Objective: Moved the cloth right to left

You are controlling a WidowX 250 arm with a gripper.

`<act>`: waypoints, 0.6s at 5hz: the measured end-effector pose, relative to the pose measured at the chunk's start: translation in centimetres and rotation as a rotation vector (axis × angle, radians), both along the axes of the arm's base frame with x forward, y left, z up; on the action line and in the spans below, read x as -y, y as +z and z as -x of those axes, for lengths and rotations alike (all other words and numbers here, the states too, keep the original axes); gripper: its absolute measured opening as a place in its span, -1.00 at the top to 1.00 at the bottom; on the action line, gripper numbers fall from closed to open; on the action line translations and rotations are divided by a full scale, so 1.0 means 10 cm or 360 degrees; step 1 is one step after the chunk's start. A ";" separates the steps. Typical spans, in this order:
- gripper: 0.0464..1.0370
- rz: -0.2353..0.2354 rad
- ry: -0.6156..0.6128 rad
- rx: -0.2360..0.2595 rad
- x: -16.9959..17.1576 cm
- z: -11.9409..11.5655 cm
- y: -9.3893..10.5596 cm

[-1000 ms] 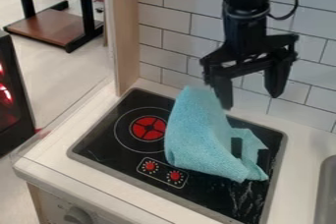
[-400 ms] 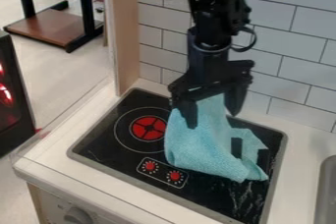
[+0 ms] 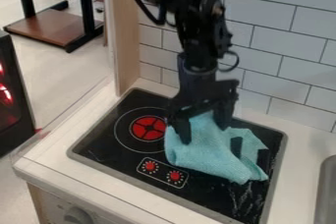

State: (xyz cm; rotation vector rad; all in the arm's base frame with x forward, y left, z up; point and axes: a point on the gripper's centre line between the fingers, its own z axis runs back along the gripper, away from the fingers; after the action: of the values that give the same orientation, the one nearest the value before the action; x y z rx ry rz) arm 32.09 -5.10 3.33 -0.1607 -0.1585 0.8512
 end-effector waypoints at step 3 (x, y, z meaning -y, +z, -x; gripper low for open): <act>-0.92 -0.0021 0.0083 -0.0046 -0.13 -0.16 -0.32</act>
State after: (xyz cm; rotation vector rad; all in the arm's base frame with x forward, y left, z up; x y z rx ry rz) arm 33.65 -3.76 0.13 -0.1321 -0.1419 0.9037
